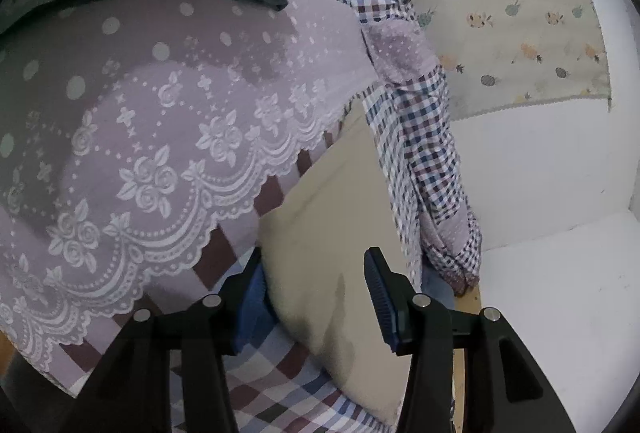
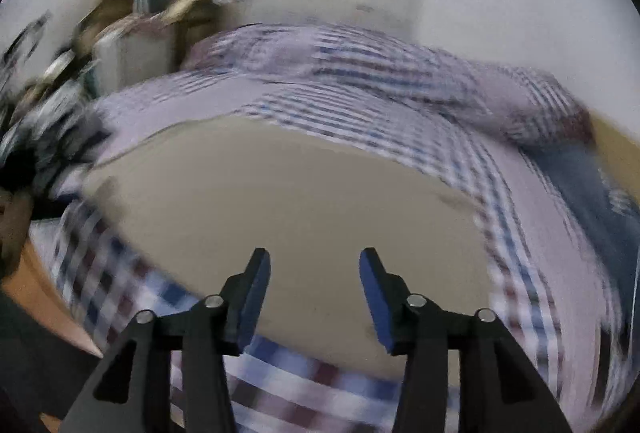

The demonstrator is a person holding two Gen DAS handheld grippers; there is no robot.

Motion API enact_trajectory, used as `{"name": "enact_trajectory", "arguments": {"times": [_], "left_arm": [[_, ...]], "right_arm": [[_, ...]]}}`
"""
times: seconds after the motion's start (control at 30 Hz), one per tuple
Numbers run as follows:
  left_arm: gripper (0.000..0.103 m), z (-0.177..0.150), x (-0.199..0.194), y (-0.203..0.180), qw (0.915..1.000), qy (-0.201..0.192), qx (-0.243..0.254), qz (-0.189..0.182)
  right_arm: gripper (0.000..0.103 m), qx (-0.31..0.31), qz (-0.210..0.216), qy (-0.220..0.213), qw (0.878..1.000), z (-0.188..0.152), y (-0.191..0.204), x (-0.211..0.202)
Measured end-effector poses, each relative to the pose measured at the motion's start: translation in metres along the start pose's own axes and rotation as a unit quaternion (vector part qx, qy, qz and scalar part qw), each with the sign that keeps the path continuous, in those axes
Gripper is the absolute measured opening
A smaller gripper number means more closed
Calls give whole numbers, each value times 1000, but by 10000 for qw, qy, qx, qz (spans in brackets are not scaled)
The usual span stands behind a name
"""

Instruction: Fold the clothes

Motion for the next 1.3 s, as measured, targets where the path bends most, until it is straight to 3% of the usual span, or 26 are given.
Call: {"name": "enact_trajectory", "arguments": {"times": [0.03,0.1,0.13,0.27,0.47,0.67,0.7,0.77,0.8,0.83,0.9,1.0,1.13,1.3], "left_arm": [[28,1,1,-2,10000,-28,-2,-22],[14,2,-2,-2,9999,-59,-17,-103],[12,3,-4,-1,9999,-59,-25,-158],[7,4,-12,-2,9992,-58,16,-394],[4,5,-18,-9,9978,-87,121,-639],[4,8,-15,-7,9982,-108,35,-581],[4,7,-14,-5,9985,-91,1,-547],[4,7,-12,-4,9990,-76,-50,-439],[4,6,-11,-2,9993,-82,-75,-361],[5,4,-11,-1,9994,-85,-123,-303],[14,1,-9,2,9995,-43,-225,-215],[48,-8,-2,1,9990,106,-290,-325],[70,-14,6,-16,9983,125,-7,-563],[73,-15,28,-23,9957,417,-109,-823]], "right_arm": [[58,-391,38,-90,9992,6,26,4],[63,-1000,61,-272,9946,12,65,11],[64,-1307,72,-366,9907,15,85,15],[67,-2487,38,-801,9653,20,163,35],[69,-3548,-391,-1087,9278,7,225,75],[67,-3480,-659,-847,9313,18,226,116],[64,-3489,-658,-825,9312,20,225,118],[40,-3514,-612,-714,9315,25,225,121],[18,-3527,-600,-618,9318,26,226,122],[11,-3537,-599,-564,9317,28,228,124],[9,-3503,-574,-583,9331,32,228,125],[7,-3416,-486,-570,9369,36,223,120],[7,-3290,-435,-642,9411,44,218,109],[6,-3162,-368,-733,9451,52,211,97]]}}
Point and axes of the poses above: each gripper's, at about its wrist camera, not at the fingertips, and x roughly the way its jaws point, y to its left, z to its top, the point moved 1 cm from there along x, roughly the way its jaws point, and after that the axes turned 9 degrees about y, right-handed, at the moved point
